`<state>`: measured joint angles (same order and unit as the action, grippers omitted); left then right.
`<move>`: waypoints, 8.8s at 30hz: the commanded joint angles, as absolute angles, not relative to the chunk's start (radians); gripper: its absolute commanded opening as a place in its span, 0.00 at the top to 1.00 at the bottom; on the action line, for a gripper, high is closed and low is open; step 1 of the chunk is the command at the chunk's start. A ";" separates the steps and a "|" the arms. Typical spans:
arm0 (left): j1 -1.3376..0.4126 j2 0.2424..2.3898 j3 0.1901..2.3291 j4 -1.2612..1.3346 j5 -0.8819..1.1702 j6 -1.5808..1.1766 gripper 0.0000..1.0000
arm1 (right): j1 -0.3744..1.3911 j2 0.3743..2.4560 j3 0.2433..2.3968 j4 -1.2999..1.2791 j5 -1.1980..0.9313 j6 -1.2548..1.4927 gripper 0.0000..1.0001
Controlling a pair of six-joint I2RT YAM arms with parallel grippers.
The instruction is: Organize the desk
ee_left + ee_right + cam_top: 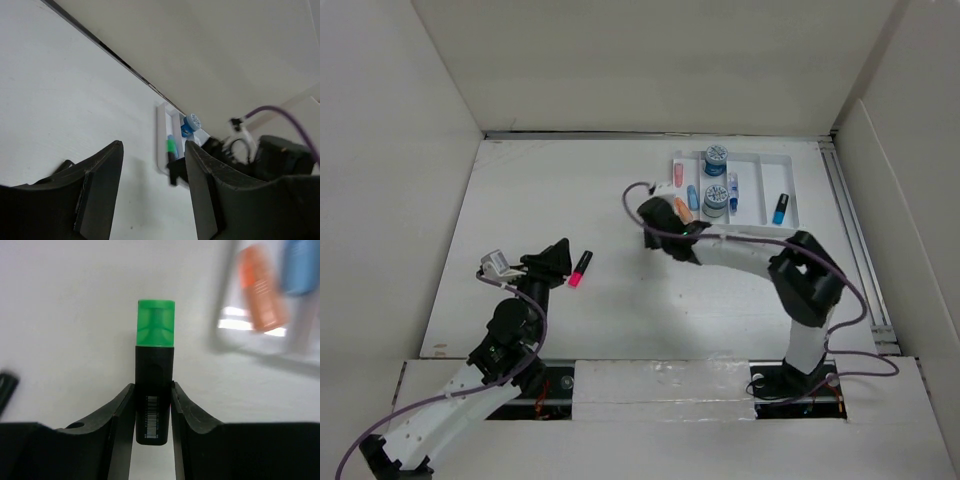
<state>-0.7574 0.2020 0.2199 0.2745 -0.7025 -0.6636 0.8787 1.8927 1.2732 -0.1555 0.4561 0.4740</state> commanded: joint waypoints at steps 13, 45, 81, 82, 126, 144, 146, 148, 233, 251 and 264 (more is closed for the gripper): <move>-0.756 0.265 0.212 0.351 -0.672 -0.652 0.52 | 0.036 1.759 1.239 -0.035 0.088 0.457 0.88; -0.756 0.265 0.213 0.362 -0.666 -0.635 0.52 | 0.415 1.713 1.241 0.022 0.027 0.400 1.00; -0.756 0.064 0.213 0.251 -0.756 -0.667 0.53 | 1.048 2.259 1.680 -0.106 0.190 0.451 0.25; -0.756 0.066 0.210 0.255 -0.764 -0.667 0.53 | 1.057 2.269 1.689 -0.115 0.201 0.451 0.25; -0.756 0.247 0.199 0.359 -0.684 -0.663 0.52 | 0.474 1.698 1.043 0.186 -0.026 0.508 0.89; -0.756 0.293 0.209 0.379 -0.655 -0.660 0.52 | 0.280 1.461 0.881 0.097 -0.005 0.528 0.82; -0.756 0.290 0.209 0.374 -0.652 -0.661 0.52 | 0.320 1.398 0.797 0.062 0.058 0.547 0.73; -0.756 0.287 0.210 0.371 -0.646 -0.663 0.52 | 0.333 1.361 0.743 0.031 0.074 0.557 0.64; -0.756 0.391 0.236 0.388 -0.623 -0.653 0.45 | -0.112 1.971 1.652 -0.324 0.057 0.365 0.44; -0.756 0.801 0.410 0.362 -0.499 -0.638 0.32 | 0.624 0.926 0.821 0.213 0.107 0.328 0.99; -0.756 0.528 0.287 0.498 -0.410 -0.557 0.34 | 0.922 0.633 0.680 0.147 0.324 0.296 0.40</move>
<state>-0.7574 0.5671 0.3077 0.4248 -0.4381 -0.5915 0.9119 0.6224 0.6949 0.1417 0.2577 0.3119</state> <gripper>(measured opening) 0.666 0.598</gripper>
